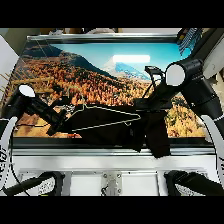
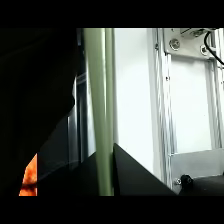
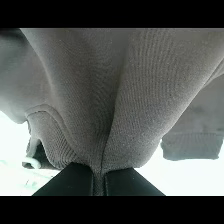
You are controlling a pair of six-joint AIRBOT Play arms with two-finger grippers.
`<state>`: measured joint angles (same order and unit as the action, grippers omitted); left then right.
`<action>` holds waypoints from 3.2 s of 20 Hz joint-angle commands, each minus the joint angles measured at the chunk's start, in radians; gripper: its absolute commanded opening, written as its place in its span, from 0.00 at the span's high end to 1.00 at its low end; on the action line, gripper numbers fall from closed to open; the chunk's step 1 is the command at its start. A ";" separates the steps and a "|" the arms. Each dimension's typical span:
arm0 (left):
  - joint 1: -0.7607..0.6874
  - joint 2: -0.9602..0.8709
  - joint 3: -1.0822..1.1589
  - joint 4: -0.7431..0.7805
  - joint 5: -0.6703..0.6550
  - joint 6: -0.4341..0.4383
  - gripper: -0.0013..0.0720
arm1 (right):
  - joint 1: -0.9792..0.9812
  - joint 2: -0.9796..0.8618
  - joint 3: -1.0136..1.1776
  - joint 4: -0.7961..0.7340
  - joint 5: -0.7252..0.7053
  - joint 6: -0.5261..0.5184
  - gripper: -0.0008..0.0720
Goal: Fold the clothes and pants, and hang the long-sleeved shirts on hangers.
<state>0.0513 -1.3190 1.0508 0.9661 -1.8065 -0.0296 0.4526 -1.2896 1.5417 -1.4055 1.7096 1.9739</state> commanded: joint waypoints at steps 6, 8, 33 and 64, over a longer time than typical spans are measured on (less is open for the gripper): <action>-0.038 0.000 -0.006 0.000 0.140 -0.076 0.96 | -0.004 0.016 0.010 0.004 0.024 0.000 0.95; -0.038 0.001 -0.006 -0.002 0.188 -0.076 0.96 | -0.004 0.031 0.010 0.003 0.035 0.000 0.95; -0.216 0.000 -0.006 -0.127 0.396 -0.161 0.96 | 0.010 0.056 0.033 0.019 0.014 0.012 0.95; -0.174 -0.061 -0.006 -0.106 0.316 -0.003 0.96 | 0.137 -0.090 0.197 0.138 -0.255 0.002 0.95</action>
<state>-0.1333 -1.3914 1.0447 0.8459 -1.4815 -0.0330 0.5694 -1.3590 1.7374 -1.3010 1.5223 1.9816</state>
